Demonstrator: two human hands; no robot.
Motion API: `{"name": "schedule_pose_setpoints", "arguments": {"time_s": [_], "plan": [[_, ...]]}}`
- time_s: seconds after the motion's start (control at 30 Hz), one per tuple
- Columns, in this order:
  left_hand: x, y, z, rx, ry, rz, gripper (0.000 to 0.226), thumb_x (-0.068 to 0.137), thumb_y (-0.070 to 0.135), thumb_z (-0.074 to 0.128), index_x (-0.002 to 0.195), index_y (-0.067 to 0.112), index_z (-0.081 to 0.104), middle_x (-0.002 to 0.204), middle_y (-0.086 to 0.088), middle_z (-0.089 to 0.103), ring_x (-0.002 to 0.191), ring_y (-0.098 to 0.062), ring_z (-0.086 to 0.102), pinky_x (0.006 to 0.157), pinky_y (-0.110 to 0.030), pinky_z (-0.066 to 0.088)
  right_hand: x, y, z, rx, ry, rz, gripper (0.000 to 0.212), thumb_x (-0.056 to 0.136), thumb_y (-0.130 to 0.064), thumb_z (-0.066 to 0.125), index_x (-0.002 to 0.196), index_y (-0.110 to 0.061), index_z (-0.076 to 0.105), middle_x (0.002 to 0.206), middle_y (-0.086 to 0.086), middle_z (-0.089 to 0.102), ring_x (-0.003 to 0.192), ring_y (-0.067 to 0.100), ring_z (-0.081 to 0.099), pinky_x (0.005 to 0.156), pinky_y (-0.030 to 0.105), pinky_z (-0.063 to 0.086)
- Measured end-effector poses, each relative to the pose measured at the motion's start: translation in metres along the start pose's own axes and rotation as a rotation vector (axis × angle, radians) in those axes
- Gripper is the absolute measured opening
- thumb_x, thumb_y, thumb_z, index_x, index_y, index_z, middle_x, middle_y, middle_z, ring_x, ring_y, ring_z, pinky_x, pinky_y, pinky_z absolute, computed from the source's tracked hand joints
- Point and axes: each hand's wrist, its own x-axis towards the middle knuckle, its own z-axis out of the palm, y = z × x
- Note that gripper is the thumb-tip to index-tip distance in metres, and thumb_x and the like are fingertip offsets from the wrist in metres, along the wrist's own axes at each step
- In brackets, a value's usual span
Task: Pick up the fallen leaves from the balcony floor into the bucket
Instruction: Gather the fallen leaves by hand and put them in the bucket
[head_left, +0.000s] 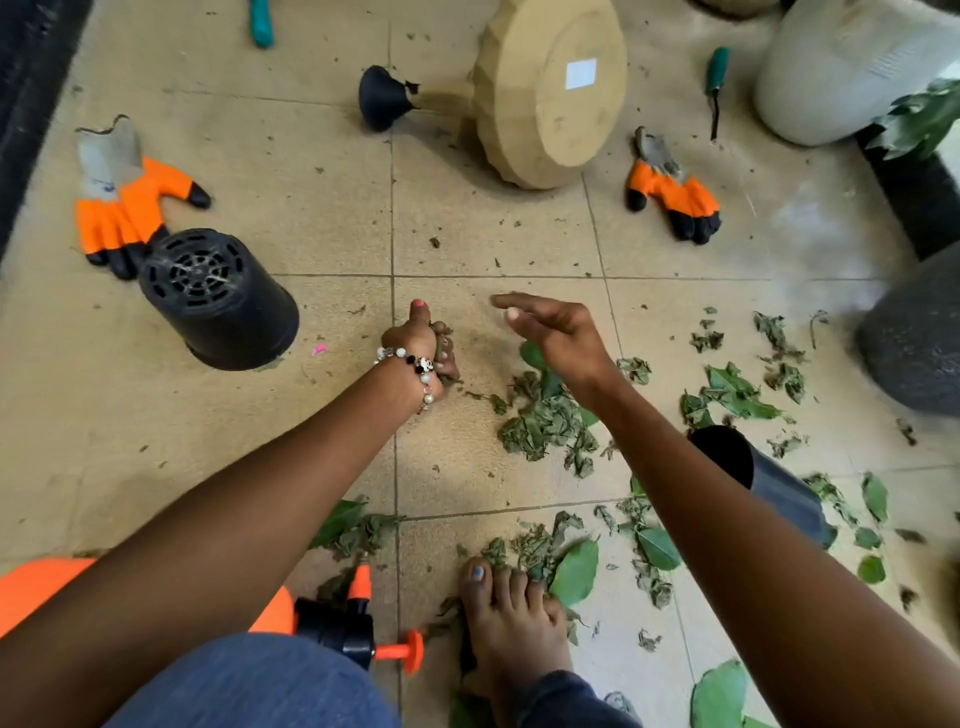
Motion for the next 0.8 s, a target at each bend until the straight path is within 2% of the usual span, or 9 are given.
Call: {"name": "schedule_pose_setpoints", "arguments": {"time_s": [0.07,0.13,0.2,0.27,0.37,0.5,0.63,0.73,0.8], "plan": [[-0.004,-0.002,0.003,0.061,-0.034,-0.007,0.053,0.099,0.054,0.040,0.065,0.014,0.045,0.036,0.005,0.034,0.024,-0.008,0.023,0.037,-0.007,0.020,0.006,0.020,-0.016,-0.419,0.178,0.088,0.035,0.092,-0.027,0.064,0.124,-0.014,0.062,0.125,0.012,0.063,0.109,0.028,0.063,0.094,0.042,0.053],[-0.007,-0.005,0.002,0.047,-0.021,-0.041,0.053,0.098,0.055,0.040,0.066,0.014,0.047,0.035,0.005,0.034,0.024,-0.008,0.021,0.037,-0.007,0.020,0.008,0.045,-0.023,-0.880,0.138,0.216,0.060,0.088,-0.045,0.064,0.139,-0.019,0.045,0.134,0.018,0.050,0.120,0.036,0.050,0.103,0.047,0.043],[-0.004,-0.008,0.001,0.076,-0.035,-0.080,0.053,0.097,0.057,0.040,0.068,0.014,0.051,0.035,0.005,0.033,0.024,-0.008,0.021,0.036,-0.007,0.021,0.006,0.061,-0.016,-0.949,0.015,0.276,0.079,0.085,-0.058,0.061,0.148,-0.028,0.024,0.150,0.017,0.028,0.135,0.047,0.027,0.112,0.058,0.027],[-0.004,-0.007,0.001,0.098,-0.041,-0.087,0.053,0.097,0.058,0.041,0.073,0.014,0.055,0.036,0.006,0.034,0.025,-0.008,0.021,0.035,-0.008,0.021,0.002,0.069,0.001,-0.984,-0.061,0.191,0.085,0.085,-0.063,0.057,0.151,-0.032,0.015,0.159,0.014,0.007,0.142,0.050,0.006,0.114,0.065,0.013],[-0.001,-0.007,0.003,0.118,-0.041,-0.082,0.057,0.097,0.058,0.039,0.074,0.010,0.059,0.038,0.005,0.036,0.025,-0.007,0.023,0.033,-0.010,0.021,-0.007,0.067,0.028,-1.129,-0.118,0.054,0.077,0.092,-0.051,0.054,0.154,-0.028,0.015,0.162,0.012,0.002,0.145,0.045,0.002,0.118,0.059,0.013],[-0.004,-0.008,0.005,0.162,-0.056,-0.063,0.059,0.098,0.056,0.038,0.072,0.008,0.059,0.036,0.006,0.039,0.026,-0.006,0.026,0.034,-0.011,0.021,-0.020,0.069,0.034,-1.075,-0.022,-0.198,0.037,0.099,-0.018,0.048,0.135,-0.013,0.055,0.148,0.012,0.041,0.134,0.034,0.035,0.105,0.041,0.042],[-0.009,-0.007,0.006,0.186,-0.041,-0.048,0.055,0.097,0.055,0.045,0.066,0.011,0.055,0.043,0.004,0.040,0.027,-0.006,0.029,0.035,-0.010,0.025,-0.012,0.066,0.014,-1.023,-0.033,-0.194,0.025,0.094,-0.010,0.055,0.116,-0.008,0.068,0.116,0.010,0.064,0.093,0.018,0.059,0.076,0.020,0.042],[-0.008,-0.007,0.006,0.178,-0.025,-0.062,0.053,0.095,0.055,0.048,0.065,0.012,0.051,0.045,0.002,0.040,0.028,-0.007,0.030,0.033,-0.010,0.026,-0.007,0.053,0.000,-0.655,0.136,-0.058,0.016,0.086,-0.007,0.068,0.100,-0.007,0.074,0.100,0.003,0.071,0.078,0.011,0.062,0.071,0.018,0.050],[-0.009,-0.009,0.007,0.213,-0.027,-0.066,0.055,0.095,0.056,0.047,0.064,0.011,0.050,0.044,0.001,0.044,0.031,-0.008,0.033,0.032,-0.010,0.024,-0.008,0.039,-0.005,-0.141,0.213,0.108,0.016,0.080,-0.001,0.072,0.096,0.001,0.072,0.097,0.004,0.072,0.077,0.014,0.069,0.068,0.019,0.055]]}}
